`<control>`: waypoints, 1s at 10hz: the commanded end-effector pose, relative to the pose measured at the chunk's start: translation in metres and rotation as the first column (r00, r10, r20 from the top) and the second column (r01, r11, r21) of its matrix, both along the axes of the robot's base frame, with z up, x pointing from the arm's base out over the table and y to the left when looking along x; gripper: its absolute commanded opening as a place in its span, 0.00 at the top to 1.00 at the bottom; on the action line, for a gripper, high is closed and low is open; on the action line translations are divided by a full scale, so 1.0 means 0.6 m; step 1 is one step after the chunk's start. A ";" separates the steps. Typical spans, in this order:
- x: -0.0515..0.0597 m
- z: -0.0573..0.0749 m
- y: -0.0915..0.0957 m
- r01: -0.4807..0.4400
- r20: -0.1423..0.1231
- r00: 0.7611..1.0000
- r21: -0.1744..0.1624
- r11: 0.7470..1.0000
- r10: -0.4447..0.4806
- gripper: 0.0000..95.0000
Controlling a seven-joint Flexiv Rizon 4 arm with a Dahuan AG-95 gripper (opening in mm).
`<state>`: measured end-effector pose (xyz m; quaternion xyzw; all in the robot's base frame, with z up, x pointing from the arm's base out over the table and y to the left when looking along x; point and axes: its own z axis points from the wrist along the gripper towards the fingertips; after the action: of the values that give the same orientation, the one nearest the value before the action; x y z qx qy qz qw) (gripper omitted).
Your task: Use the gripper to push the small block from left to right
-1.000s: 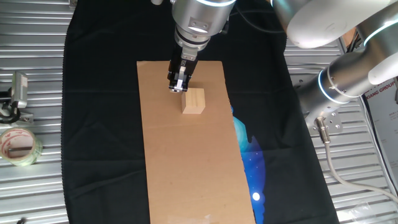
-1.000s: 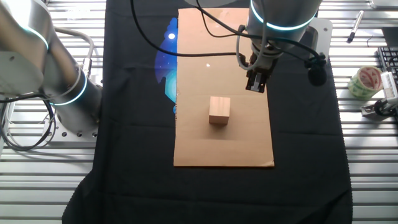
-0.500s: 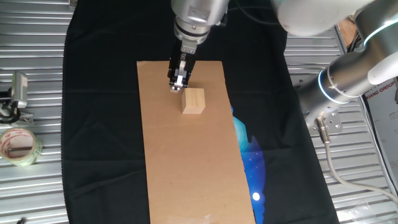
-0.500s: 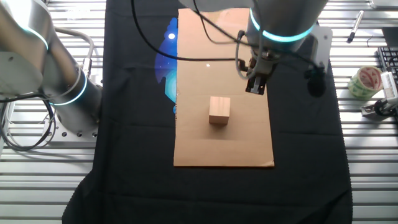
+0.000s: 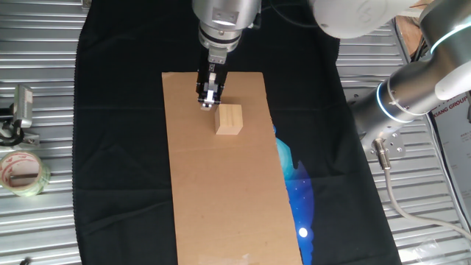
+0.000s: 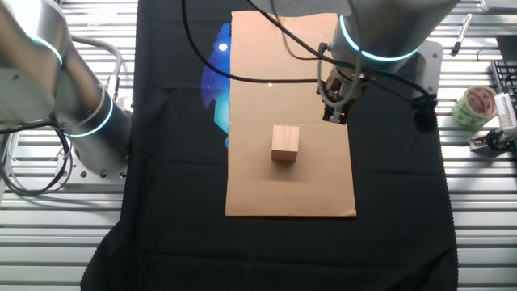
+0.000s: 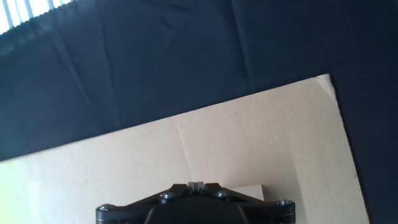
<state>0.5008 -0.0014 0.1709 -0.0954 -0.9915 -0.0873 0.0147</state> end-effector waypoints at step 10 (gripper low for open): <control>-0.002 0.001 0.000 0.016 0.008 1.000 0.060 0.998 -0.016 1.00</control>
<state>0.4958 -0.0017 0.1726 -0.0905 -0.9886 -0.1204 0.0026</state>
